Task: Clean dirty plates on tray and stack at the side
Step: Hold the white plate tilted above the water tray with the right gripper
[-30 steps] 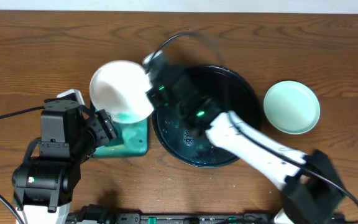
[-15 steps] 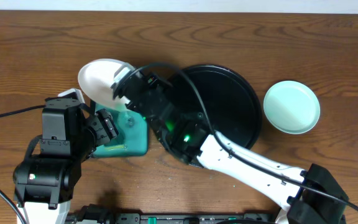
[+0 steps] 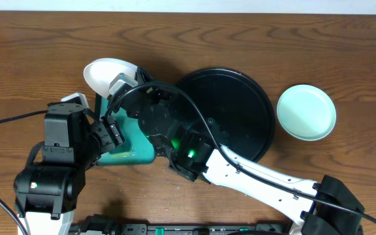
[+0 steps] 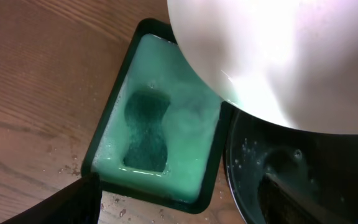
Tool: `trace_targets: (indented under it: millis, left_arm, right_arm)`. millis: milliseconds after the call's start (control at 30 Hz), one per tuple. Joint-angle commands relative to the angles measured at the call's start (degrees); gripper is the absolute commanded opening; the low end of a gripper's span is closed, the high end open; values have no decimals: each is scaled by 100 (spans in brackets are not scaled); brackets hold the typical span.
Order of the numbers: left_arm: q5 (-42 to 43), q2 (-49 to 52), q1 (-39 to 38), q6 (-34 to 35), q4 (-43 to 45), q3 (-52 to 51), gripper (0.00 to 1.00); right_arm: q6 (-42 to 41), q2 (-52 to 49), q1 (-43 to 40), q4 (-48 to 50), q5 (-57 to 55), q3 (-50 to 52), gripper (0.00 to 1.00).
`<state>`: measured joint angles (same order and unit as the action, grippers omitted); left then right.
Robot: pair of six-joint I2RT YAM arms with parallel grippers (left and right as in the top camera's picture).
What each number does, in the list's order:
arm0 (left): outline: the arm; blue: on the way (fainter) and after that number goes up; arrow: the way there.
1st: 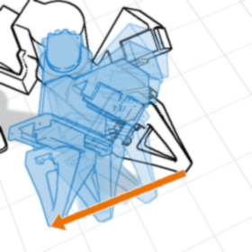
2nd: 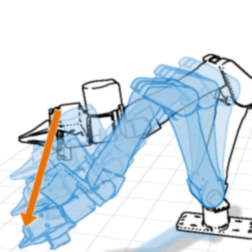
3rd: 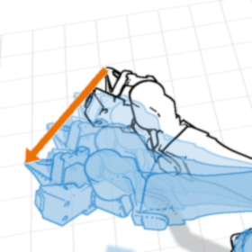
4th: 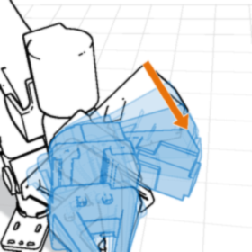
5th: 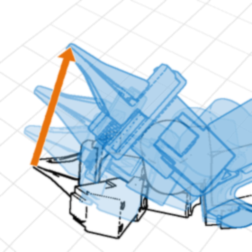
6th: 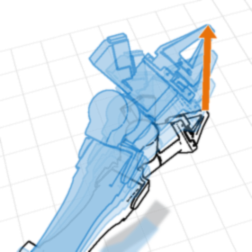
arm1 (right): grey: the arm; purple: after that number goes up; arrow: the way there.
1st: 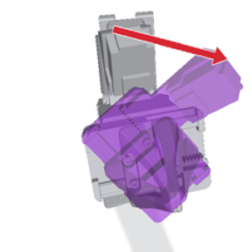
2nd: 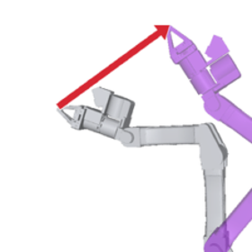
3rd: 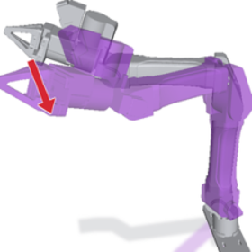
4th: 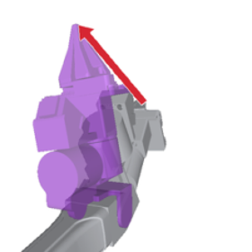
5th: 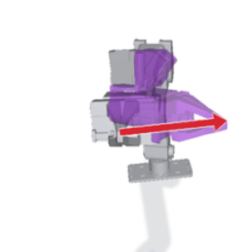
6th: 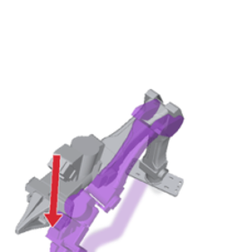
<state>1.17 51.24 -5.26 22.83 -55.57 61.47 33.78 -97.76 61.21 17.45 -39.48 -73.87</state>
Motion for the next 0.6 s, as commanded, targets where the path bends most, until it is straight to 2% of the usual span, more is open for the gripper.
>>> trace_targets:
  millis: [0, 567]
  left_arm:
    - [-11, 0, 22, -9, -15, 94, 80]
    - [-11, 0, 22, -9, -13, 92, 81]
  right_arm:
    - [61, 155, 20, 44, -98, -72, 1]
    - [59, 155, 20, 195, -96, -72, 1]
